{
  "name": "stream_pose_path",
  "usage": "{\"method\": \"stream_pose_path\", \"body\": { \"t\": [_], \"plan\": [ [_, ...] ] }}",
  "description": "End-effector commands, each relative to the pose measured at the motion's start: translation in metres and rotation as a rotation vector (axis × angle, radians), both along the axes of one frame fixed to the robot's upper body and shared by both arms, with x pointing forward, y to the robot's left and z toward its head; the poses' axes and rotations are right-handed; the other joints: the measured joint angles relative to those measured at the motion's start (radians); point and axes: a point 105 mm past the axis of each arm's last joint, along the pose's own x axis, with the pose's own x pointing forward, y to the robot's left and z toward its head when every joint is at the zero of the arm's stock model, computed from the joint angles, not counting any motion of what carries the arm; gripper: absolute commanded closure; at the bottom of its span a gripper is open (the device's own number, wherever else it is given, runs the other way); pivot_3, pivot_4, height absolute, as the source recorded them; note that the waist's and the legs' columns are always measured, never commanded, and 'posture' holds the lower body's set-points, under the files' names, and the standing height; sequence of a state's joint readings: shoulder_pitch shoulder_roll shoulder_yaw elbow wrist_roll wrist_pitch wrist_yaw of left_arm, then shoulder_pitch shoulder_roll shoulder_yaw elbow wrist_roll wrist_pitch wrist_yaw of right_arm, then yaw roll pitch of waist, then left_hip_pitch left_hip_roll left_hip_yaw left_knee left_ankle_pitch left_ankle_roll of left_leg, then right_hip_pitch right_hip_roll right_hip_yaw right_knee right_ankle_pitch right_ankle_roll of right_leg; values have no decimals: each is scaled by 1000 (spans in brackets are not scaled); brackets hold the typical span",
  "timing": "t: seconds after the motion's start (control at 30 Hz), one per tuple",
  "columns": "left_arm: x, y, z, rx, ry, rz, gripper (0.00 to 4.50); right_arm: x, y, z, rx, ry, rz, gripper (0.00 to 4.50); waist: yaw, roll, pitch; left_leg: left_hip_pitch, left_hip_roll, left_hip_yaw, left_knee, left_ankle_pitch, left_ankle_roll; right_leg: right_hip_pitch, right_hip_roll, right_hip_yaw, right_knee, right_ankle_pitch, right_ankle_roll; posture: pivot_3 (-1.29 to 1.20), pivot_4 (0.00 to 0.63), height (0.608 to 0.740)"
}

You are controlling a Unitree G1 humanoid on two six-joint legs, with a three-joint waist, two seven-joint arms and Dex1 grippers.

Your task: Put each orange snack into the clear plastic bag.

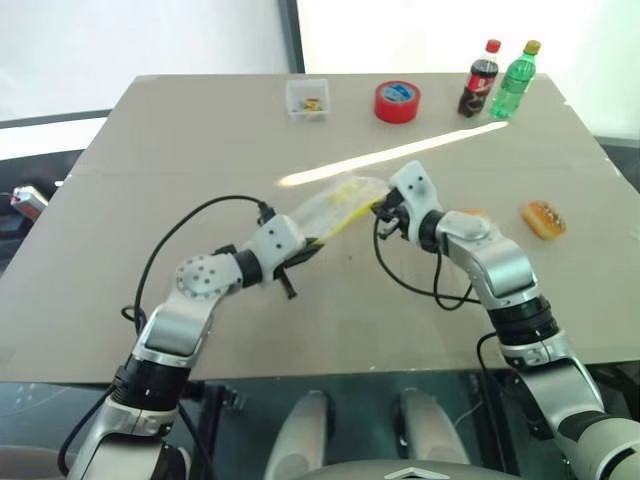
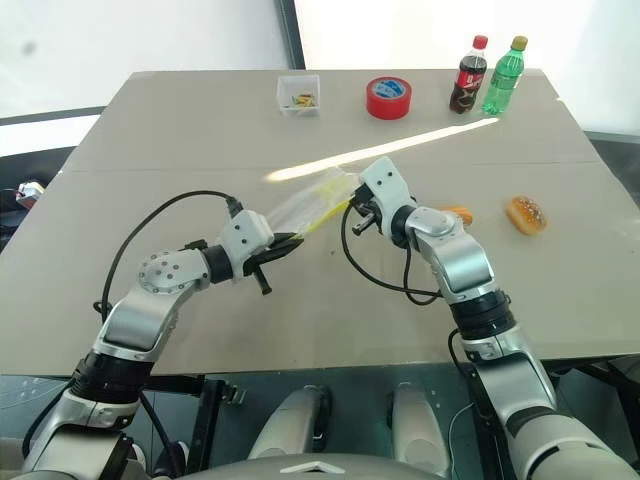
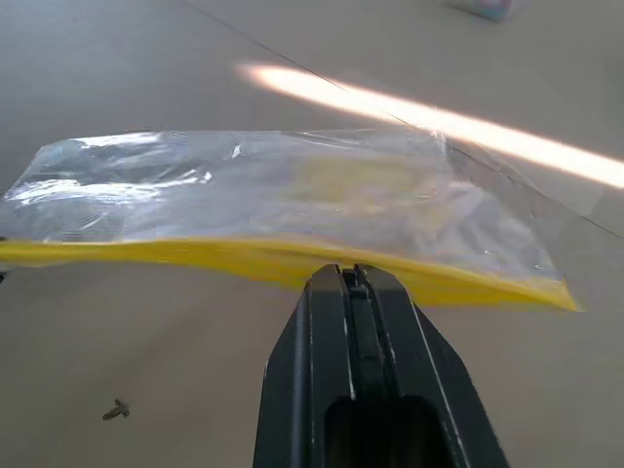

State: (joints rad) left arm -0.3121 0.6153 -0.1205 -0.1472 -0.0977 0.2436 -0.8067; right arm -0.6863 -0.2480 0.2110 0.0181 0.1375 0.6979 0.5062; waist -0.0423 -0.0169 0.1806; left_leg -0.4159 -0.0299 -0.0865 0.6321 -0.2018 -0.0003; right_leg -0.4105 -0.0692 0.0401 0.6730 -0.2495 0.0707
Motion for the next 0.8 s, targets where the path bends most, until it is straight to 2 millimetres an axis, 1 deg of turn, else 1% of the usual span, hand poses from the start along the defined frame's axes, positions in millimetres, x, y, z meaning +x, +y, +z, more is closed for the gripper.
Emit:
{"method": "stream_pose_path", "body": {
  "t": [0.03,0.2,0.3,0.47,0.6,0.8],
  "plan": [
    [-3,0,5,24,-35,-22,4500,0,-1,23,16,-88,10,4465,0,0,0,0,0,0,0,0,0,0,0,0,0,0,0,0,150,740],
    [-7,0,-1,74,-30,-57,4500,3,-6,25,4,-99,4,4465,0,0,0,0,0,0,0,0,0,0,0,0,0,0,0,0,150,740],
    [-7,-1,-2,75,-31,-63,4500,3,-6,26,1,-100,7,4465,0,0,0,0,0,0,0,0,0,0,0,0,0,0,0,0,150,740],
    [-5,-6,5,53,-49,-60,4500,3,-6,23,-1,-92,5,4465,0,0,0,0,0,0,0,0,0,0,0,0,0,0,0,0,150,740],
    [-2,-7,12,12,-71,-38,4500,1,-4,18,-2,-74,8,4465,0,0,0,0,0,0,0,0,0,0,0,0,0,0,0,0,150,740],
    [-3,-10,12,-3,-80,-34,4500,-2,0,12,5,-50,20,4465,0,0,0,0,0,0,0,0,0,0,0,0,0,0,0,0,150,740]
  ]
}}
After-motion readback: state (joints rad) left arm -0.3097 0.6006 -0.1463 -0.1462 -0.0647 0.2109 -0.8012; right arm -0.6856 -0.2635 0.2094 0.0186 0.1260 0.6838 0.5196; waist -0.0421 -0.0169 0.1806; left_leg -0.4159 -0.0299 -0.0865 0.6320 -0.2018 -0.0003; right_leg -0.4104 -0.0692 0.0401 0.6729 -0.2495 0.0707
